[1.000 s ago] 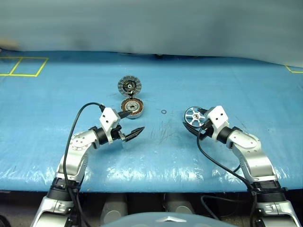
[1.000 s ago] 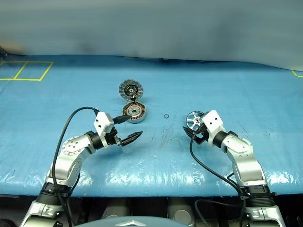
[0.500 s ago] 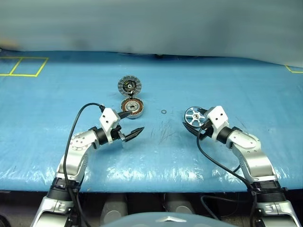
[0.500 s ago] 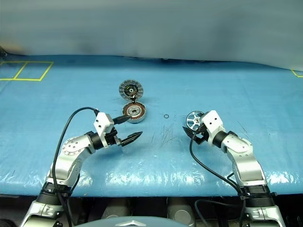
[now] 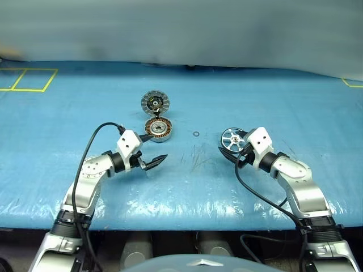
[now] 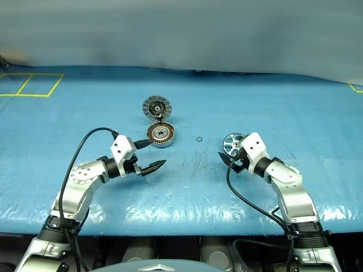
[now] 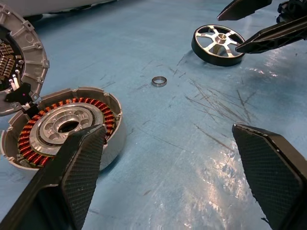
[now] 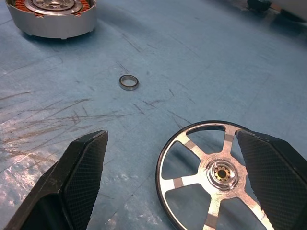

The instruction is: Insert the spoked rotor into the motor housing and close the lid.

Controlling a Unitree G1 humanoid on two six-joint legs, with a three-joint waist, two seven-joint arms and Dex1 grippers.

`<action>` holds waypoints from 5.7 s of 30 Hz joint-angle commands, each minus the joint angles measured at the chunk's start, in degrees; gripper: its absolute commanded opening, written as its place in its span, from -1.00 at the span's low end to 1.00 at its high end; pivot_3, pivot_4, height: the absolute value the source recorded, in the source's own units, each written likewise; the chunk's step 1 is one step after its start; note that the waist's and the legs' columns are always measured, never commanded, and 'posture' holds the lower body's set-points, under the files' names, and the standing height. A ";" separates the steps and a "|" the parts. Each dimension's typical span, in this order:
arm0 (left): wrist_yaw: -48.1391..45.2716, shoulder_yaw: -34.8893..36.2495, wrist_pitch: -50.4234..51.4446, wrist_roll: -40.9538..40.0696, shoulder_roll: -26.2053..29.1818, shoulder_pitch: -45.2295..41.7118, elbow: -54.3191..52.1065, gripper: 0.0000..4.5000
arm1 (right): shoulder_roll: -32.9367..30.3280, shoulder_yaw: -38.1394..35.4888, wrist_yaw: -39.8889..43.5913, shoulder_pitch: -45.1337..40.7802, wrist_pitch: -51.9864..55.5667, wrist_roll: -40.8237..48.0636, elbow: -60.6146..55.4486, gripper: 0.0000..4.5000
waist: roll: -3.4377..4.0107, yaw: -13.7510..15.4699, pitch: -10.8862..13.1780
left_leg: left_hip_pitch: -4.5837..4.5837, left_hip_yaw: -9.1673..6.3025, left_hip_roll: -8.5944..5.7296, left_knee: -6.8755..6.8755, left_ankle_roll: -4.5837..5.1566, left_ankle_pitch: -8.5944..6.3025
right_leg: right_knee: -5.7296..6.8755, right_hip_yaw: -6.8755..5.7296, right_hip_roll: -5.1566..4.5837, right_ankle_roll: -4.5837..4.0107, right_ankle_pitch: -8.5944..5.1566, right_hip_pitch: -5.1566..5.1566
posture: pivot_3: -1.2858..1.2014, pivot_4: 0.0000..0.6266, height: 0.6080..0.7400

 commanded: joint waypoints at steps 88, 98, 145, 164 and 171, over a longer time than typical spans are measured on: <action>-18.71 -26.04 -39.90 40.62 -11.30 -67.08 75.57 1.00 | 9.18 1.18 -10.09 9.58 -5.34 -1.79 -7.12 1.00 | -0.03 0.06 0.04 | -0.63 -0.24 -0.19 0.71 0.25 -0.14 | 0.29 -0.11 -0.03 -0.02 0.01 -0.27 | 0.03 -0.52 1.00; -15.90 -26.21 -38.75 42.42 -13.11 -67.75 77.33 1.00 | 9.70 1.63 -11.67 11.17 -5.14 -1.97 -8.99 1.00 | -0.03 0.02 0.04 | -0.62 -0.24 -0.19 0.71 0.25 -0.14 | 0.30 -0.10 -0.03 0.02 0.00 -0.26 | 0.03 -0.52 1.00; -17.22 -23.84 -33.06 43.77 -15.24 -65.70 79.83 1.00 | 17.53 4.27 -19.40 15.17 -8.10 -5.25 -11.96 1.00 | -0.03 0.07 0.04 | -0.61 -0.25 -0.20 0.72 0.25 -0.14 | 0.32 -0.10 -0.03 0.04 0.01 -0.26 | 0.03 -0.52 1.00; -11.74 -23.59 -34.27 44.54 -16.58 -67.29 79.63 1.00 | 18.61 5.53 -19.88 15.16 -9.01 -6.11 -10.57 1.00 | -0.03 0.09 0.04 | -0.61 -0.25 -0.20 0.72 0.25 -0.14 | 0.33 -0.10 -0.03 0.03 0.01 -0.26 | 0.03 -0.52 1.00; -11.24 -24.25 -33.76 45.30 -17.54 -66.60 79.98 1.00 | 18.76 5.79 -20.19 16.29 -8.83 -6.29 -11.45 1.00 | -0.03 0.09 0.04 | -0.61 -0.26 -0.20 0.72 0.25 -0.14 | 0.33 -0.10 -0.03 0.03 0.01 -0.26 | 0.03 -0.52 1.00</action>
